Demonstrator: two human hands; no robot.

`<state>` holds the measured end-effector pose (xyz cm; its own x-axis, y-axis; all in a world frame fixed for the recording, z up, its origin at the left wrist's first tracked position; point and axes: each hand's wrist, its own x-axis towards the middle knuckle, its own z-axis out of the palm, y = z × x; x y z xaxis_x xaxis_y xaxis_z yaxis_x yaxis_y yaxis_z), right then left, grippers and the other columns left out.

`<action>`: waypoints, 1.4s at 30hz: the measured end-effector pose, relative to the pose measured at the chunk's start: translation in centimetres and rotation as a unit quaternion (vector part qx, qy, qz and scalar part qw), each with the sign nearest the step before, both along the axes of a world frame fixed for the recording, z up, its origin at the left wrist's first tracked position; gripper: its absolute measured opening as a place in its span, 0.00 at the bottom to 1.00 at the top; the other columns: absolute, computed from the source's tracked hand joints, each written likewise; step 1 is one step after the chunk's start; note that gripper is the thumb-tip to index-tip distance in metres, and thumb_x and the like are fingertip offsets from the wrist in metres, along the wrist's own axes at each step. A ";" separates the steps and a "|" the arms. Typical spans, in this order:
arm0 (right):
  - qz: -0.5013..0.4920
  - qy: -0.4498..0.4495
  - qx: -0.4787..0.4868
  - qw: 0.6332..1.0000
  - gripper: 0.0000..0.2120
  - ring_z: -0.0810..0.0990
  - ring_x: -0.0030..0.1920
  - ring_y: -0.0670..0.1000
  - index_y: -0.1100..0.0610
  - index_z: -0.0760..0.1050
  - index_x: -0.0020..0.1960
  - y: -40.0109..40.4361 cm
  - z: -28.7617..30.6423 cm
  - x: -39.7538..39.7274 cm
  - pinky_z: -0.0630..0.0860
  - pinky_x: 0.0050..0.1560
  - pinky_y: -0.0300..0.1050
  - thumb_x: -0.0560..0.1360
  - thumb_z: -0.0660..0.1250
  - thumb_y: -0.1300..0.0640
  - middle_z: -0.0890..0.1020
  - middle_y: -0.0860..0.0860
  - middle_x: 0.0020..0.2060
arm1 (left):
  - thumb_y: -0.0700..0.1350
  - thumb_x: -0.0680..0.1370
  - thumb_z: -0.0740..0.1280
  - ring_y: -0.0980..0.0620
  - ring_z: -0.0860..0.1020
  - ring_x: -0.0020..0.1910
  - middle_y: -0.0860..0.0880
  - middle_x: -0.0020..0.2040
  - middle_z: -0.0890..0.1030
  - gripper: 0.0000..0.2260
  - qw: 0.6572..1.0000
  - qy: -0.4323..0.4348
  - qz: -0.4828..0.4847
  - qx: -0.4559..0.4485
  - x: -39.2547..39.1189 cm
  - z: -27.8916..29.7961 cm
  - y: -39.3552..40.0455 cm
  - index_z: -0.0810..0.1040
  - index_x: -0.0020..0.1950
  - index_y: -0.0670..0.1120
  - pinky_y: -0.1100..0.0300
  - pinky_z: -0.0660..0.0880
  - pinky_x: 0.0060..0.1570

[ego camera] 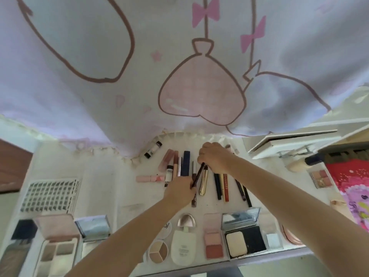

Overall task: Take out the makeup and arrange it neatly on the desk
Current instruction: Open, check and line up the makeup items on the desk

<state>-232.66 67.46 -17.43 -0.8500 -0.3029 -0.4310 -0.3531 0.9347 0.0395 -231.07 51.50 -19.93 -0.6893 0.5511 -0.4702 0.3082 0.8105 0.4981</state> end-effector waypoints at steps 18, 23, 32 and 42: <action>0.219 -0.076 0.007 0.973 0.18 0.65 0.61 0.54 0.55 0.72 0.60 2.2 -3.4 -2.7 0.61 0.58 0.46 0.72 0.59 0.66 0.73 0.53 0.56 | 0.41 0.80 0.58 0.46 0.78 0.52 0.43 0.53 0.79 0.10 0.987 -0.003 0.109 -0.118 3.1 -1.4 5.7 0.73 0.58 0.40 0.60 0.68 0.39; 0.236 -0.072 -0.007 0.969 0.17 0.66 0.60 0.55 0.56 0.73 0.60 2.4 -3.7 -2.5 0.62 0.57 0.47 0.73 0.59 0.66 0.73 0.54 0.56 | 0.41 0.80 0.57 0.45 0.77 0.53 0.43 0.54 0.78 0.10 0.979 -0.032 0.146 -0.137 3.7 -1.3 6.1 0.73 0.58 0.40 0.58 0.72 0.45; 0.207 -0.050 -0.042 0.976 0.13 0.68 0.58 0.54 0.57 0.72 0.59 2.0 -3.5 -2.2 0.64 0.55 0.45 0.77 0.55 0.61 0.74 0.54 0.55 | 0.45 0.80 0.58 0.47 0.79 0.49 0.45 0.50 0.79 0.09 0.975 0.020 0.153 -0.159 4.8 -0.8 5.4 0.73 0.56 0.42 0.60 0.70 0.41; 0.175 0.003 -0.072 0.982 0.13 0.67 0.57 0.51 0.59 0.73 0.59 -0.2 -4.9 -0.7 0.61 0.45 0.42 0.78 0.54 0.63 0.72 0.54 0.54 | 0.46 0.79 0.58 0.46 0.77 0.52 0.45 0.53 0.77 0.10 0.971 0.071 0.180 -0.142 5.7 -1.1 0.8 0.69 0.59 0.44 0.57 0.72 0.46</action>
<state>-233.36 67.28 -22.35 -0.6856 -0.6340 -0.3578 -0.6532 0.7527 -0.0822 -225.39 52.27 -21.04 -0.8824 0.1234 -0.4541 0.0279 0.9770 0.2113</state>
